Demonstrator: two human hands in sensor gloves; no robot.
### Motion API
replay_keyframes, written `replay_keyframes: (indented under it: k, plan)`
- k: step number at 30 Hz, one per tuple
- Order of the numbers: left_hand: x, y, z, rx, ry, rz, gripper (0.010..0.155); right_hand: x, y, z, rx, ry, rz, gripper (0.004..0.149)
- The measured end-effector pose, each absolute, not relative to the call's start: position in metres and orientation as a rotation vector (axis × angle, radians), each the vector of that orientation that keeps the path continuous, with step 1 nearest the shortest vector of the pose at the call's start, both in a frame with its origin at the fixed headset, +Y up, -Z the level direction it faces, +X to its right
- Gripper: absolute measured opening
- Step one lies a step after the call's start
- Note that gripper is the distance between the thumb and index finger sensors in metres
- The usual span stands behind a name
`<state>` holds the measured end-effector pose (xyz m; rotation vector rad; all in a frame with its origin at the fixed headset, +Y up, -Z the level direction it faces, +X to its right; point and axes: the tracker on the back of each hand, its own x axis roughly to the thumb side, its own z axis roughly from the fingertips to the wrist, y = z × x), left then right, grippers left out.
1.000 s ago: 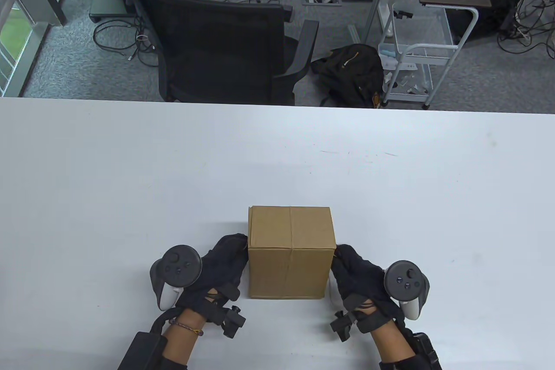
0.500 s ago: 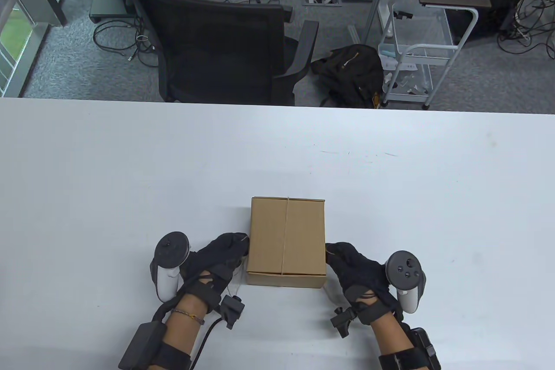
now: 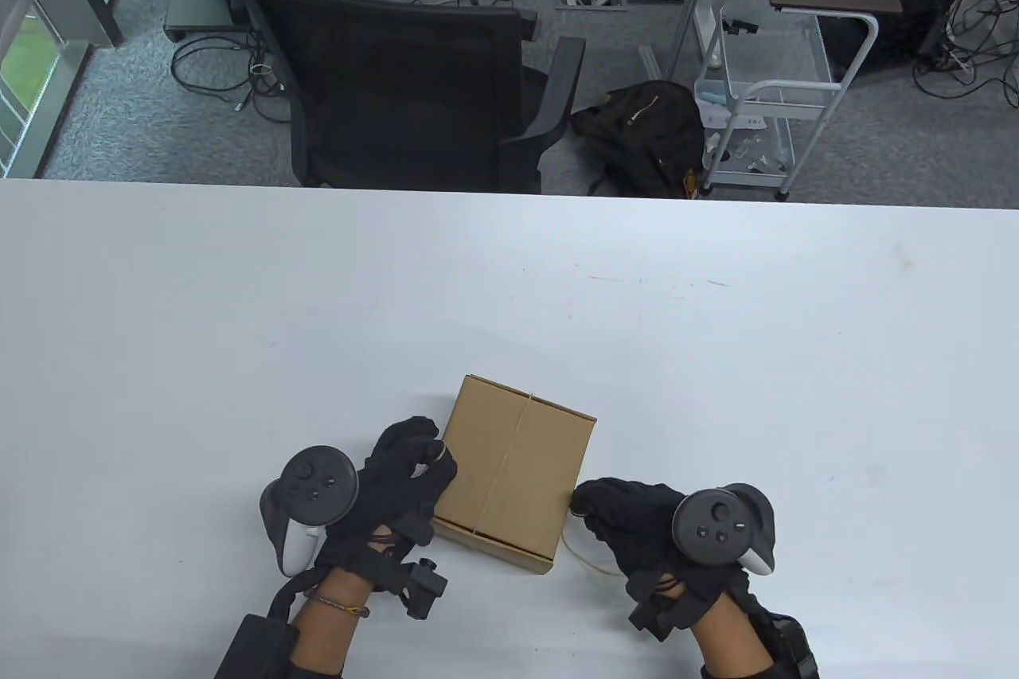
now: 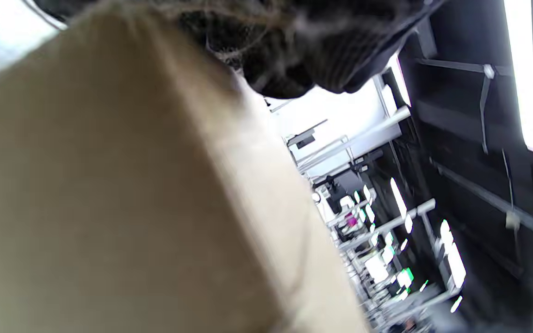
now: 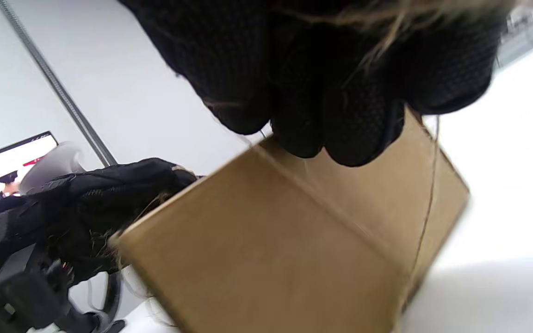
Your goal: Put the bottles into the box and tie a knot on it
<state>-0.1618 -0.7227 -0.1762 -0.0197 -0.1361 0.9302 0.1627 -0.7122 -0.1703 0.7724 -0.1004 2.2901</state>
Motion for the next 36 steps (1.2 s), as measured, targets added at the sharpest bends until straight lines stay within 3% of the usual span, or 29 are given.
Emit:
replay_keyframes:
  k: [5, 14, 19, 27, 36]
  plan:
    - [-0.139, -0.721, -0.174, 0.078, -0.224, 0.548, 0.049, 0.163, -0.699, -0.161, 0.864, -0.454, 2.415, 0.038]
    - [-0.13, -0.728, -0.181, 0.09, -0.316, 0.561, 0.049, 0.153, -0.729, -0.184, 0.788, -0.269, 2.371, 0.039]
    - [-0.132, -0.719, -0.175, 0.108, -0.325, 0.651, 0.05, 0.149, -0.716, -0.178, 0.789, -0.395, 2.562, 0.039]
    - [-0.126, -0.712, -0.159, 0.116, -0.339, 0.611, 0.051, 0.122, -0.703, -0.156, 0.862, -0.633, 2.906, 0.04]
    - [-0.115, -0.718, -0.15, 0.074, -0.357, 0.554, 0.049, 0.119, -0.696, -0.143, 0.908, -0.551, 2.748, 0.04]
